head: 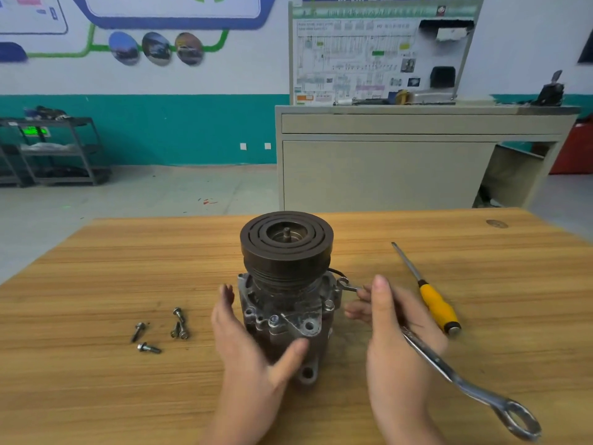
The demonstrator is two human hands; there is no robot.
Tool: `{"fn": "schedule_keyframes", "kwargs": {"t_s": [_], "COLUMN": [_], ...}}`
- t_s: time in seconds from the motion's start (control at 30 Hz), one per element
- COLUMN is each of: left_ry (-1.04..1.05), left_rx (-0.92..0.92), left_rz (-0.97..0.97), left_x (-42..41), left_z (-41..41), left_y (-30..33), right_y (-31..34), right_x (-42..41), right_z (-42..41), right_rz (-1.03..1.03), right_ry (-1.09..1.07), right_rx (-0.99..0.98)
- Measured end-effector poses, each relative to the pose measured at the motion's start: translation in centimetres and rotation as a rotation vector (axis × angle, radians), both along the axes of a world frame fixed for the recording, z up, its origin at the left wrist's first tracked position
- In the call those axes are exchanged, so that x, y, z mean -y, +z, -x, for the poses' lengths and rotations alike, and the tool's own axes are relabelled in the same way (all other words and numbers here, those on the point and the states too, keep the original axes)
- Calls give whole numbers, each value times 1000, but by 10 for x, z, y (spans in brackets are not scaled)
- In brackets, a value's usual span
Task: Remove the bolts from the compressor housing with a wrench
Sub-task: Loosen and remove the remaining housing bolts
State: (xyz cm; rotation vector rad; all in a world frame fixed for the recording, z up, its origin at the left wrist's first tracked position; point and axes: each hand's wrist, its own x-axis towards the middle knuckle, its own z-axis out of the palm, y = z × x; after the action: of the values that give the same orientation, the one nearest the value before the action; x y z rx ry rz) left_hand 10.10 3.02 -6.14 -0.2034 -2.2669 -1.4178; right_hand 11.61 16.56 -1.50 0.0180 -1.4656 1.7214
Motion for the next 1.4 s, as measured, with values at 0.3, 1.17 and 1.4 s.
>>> {"fn": "schedule_keyframes", "kwargs": {"t_s": [0.3,1.17,1.4], "left_ry": [-357,-256,-259], "left_rx": [64,70,98], "left_rz": [-152,-162,-168], "left_x": [35,31,32], "left_z": [37,39,34], "left_y": [-1,-6,-6], "right_y": [-3,24,18], "right_x": [32,-59,-23], "right_z": [-1,55,24], "right_rz": [7,524,563], "right_ry": [-209,440,196], "right_rx": [125,173,164]}}
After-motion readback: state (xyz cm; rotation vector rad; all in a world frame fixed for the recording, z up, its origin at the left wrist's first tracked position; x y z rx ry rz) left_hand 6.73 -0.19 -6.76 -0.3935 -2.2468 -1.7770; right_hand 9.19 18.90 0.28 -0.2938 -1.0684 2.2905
